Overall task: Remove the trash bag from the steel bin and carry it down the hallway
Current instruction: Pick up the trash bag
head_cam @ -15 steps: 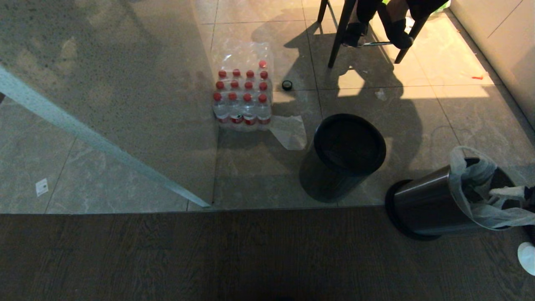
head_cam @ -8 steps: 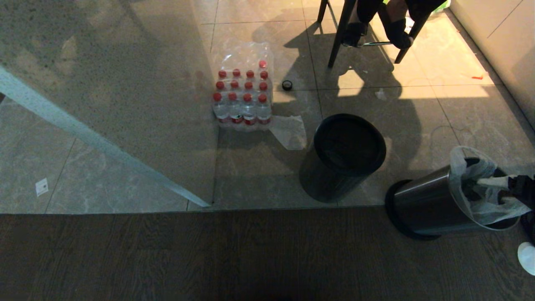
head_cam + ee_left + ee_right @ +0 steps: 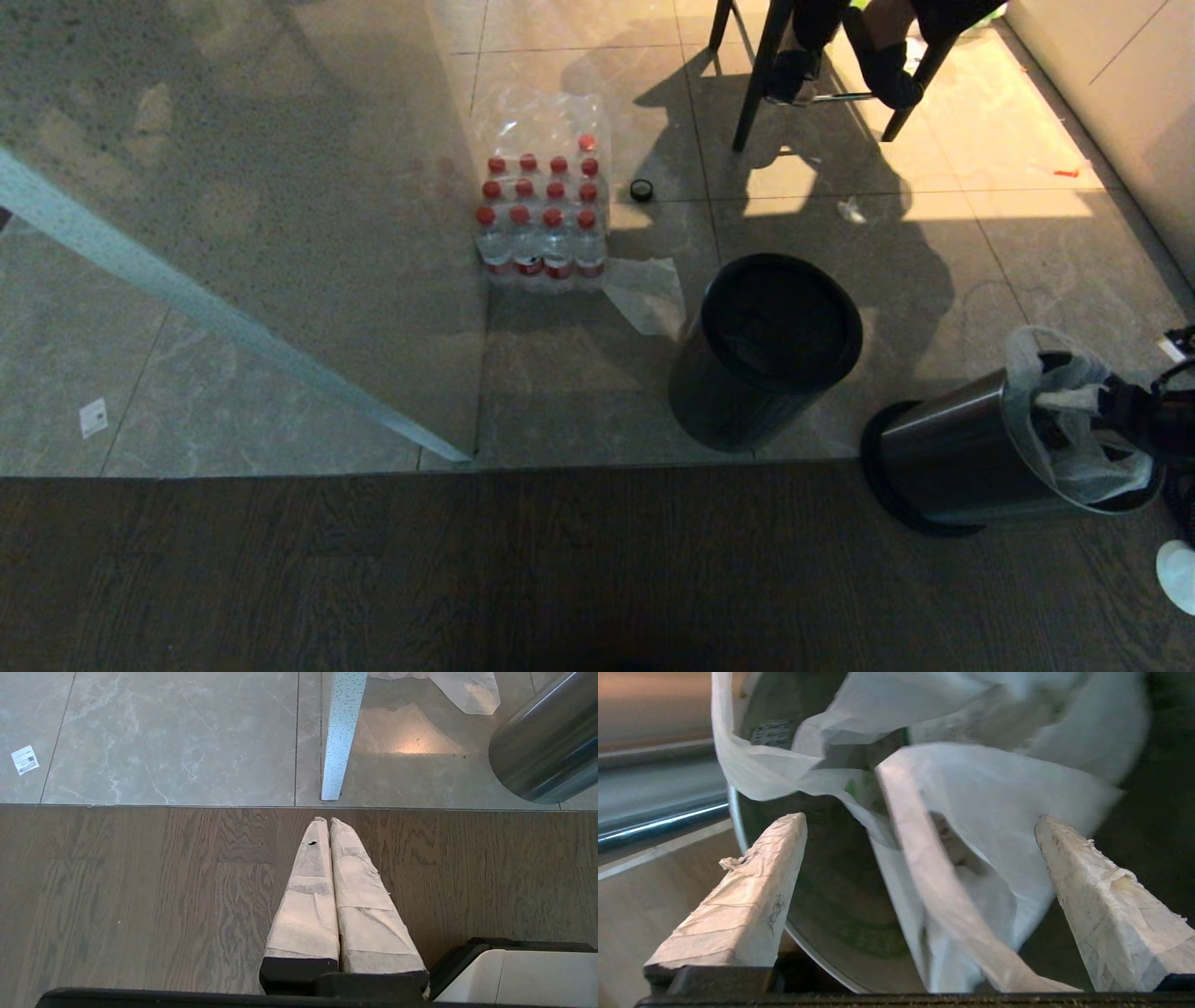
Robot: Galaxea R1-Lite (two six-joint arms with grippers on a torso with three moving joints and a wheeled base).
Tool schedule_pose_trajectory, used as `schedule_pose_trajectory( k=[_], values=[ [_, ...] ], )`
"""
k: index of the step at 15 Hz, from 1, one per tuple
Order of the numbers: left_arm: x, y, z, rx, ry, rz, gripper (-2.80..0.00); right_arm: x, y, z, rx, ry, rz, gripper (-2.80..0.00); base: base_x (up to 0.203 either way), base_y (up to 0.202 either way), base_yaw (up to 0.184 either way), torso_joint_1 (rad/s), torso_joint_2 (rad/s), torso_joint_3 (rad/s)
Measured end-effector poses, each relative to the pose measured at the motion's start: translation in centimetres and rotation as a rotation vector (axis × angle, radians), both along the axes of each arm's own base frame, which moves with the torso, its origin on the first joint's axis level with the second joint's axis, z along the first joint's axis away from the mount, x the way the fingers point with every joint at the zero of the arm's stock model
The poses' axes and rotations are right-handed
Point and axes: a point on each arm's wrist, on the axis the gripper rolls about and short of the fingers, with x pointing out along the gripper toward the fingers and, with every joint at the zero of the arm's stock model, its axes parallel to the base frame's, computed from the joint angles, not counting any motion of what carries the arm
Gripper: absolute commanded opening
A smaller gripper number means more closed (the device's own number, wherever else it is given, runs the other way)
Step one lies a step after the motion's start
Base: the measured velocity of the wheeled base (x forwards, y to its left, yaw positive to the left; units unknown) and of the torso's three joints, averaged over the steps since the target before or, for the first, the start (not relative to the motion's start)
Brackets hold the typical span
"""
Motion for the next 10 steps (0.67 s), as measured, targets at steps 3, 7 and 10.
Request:
schedule_pose_trajectory(
  k=[3,7,10],
  values=[
    [0.0,0.0,0.0,-0.001,0.000,-0.001,-2.80,0.6,0.4,-0.4,-0.006,-0.003,0.025,0.00,0.000,0.000,0.000,0.000,0.00,0.000],
    [0.0,0.0,0.0,0.000,0.000,0.000,-2.80,1.8,0.7,-0.5,-0.057,-0.022,0.068,0.00,0.000,0.000,0.000,0.000,0.00,0.000],
    [0.0,0.0,0.0,0.000,0.000,0.000,-2.80,2.6,0.6,-0.8,-0.141,-0.042,0.121,0.00,0.000,0.000,0.000,0.000,0.00,0.000]
  ],
)
